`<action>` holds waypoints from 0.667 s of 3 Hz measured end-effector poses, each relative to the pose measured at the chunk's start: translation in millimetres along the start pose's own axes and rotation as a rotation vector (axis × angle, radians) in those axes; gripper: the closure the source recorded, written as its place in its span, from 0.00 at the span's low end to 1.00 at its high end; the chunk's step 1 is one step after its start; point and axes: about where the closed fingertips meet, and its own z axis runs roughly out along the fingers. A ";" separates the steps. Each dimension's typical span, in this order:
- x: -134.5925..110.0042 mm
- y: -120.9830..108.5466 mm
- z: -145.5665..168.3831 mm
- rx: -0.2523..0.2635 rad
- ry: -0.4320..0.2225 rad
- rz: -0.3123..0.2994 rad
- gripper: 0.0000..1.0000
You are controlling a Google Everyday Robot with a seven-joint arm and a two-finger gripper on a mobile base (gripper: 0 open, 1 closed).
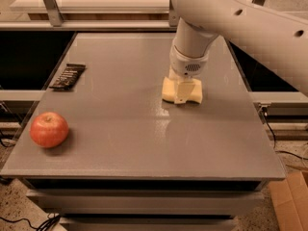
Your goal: Move sponge near rxbar chocolate
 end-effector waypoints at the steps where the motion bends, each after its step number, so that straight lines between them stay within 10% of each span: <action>1: -0.3 0.2 0.4 0.000 0.000 -0.001 0.88; 2: -0.6 0.4 0.8 0.000 0.000 -0.002 1.00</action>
Offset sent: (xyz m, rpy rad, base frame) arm -0.0002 0.0004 -0.0004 -0.0003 -0.0003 0.0008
